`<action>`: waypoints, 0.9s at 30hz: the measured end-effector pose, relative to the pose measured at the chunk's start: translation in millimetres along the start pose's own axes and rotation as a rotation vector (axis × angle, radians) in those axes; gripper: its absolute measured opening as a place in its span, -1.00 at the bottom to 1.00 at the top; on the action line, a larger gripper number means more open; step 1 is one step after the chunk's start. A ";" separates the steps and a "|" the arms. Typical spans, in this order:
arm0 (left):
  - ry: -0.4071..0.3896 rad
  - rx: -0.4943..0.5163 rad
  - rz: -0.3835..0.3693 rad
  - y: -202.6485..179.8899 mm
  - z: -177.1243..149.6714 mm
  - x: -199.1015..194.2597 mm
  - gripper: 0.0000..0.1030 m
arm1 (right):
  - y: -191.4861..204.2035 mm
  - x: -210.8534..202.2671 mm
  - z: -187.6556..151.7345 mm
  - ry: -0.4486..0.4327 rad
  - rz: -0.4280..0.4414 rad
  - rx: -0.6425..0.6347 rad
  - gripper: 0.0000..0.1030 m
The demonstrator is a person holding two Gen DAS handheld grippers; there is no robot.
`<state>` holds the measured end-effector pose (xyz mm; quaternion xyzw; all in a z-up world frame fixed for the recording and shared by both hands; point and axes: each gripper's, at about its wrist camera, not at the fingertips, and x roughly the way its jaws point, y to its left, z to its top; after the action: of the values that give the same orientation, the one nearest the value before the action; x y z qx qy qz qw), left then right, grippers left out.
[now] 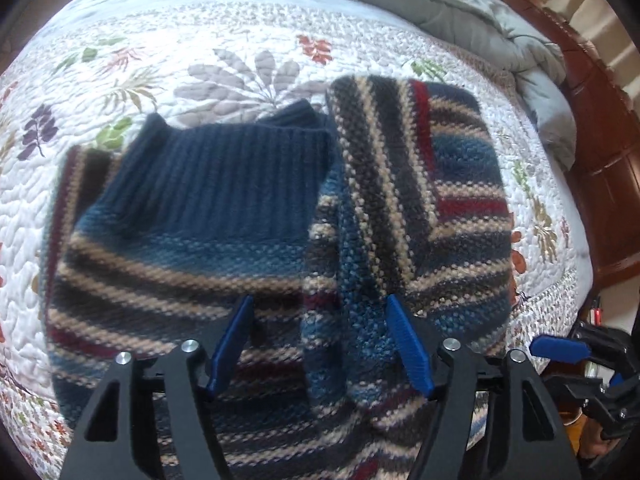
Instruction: Fold small clothes
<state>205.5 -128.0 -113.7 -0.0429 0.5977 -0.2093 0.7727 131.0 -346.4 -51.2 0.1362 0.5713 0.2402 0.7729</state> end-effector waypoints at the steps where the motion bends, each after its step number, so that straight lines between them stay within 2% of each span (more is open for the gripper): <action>1: 0.006 -0.010 -0.002 0.0 -0.3 0.8 0.37 | -4.3 -0.1 -2.3 -0.003 0.008 0.008 -0.22; 7: 0.007 -0.052 -0.012 7.8 -2.4 -9.7 0.44 | -13.3 5.1 -13.0 -0.020 0.059 0.020 -0.20; 10: 0.031 -0.085 -0.068 12.6 -2.2 -3.7 0.44 | -18.3 8.1 -14.7 -0.023 0.054 0.024 -0.19; 12: 0.041 -0.121 -0.164 14.8 -1.8 -0.9 0.44 | -17.3 11.8 -13.0 -0.020 0.066 0.032 -0.19; 14: 0.055 -0.134 -0.291 13.4 -2.0 0.3 0.44 | -19.3 13.2 -14.7 -0.018 0.072 0.029 -0.19; 20: 0.052 -0.074 -0.225 -2.3 -0.9 11.4 0.46 | -21.7 15.0 -17.7 -0.013 0.064 0.032 -0.18; 21: 0.048 -0.071 -0.220 -3.3 -1.2 12.2 0.38 | -22.0 14.8 -18.4 -0.015 0.064 0.035 -0.18; 22: 0.043 -0.067 -0.210 -4.3 -1.6 12.4 0.11 | -22.8 14.9 -18.8 -0.016 0.064 0.036 -0.18; 23: 0.038 -0.067 -0.201 -6.1 -0.5 12.6 -0.03 | -23.5 15.3 -18.8 -0.015 0.063 0.036 -0.18; 25: 0.033 -0.093 -0.239 -2.3 -0.5 11.9 -0.42 | -23.6 15.9 -18.7 -0.012 0.056 0.037 -0.18; 27: 0.017 -0.121 -0.262 -0.3 -1.8 7.0 -0.49 | -24.0 16.4 -19.1 -0.010 0.061 0.039 -0.18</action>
<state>205.0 -130.5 -120.5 -0.1654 0.6051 -0.2722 0.7296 121.9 -359.3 -82.2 0.1697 0.5676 0.2521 0.7652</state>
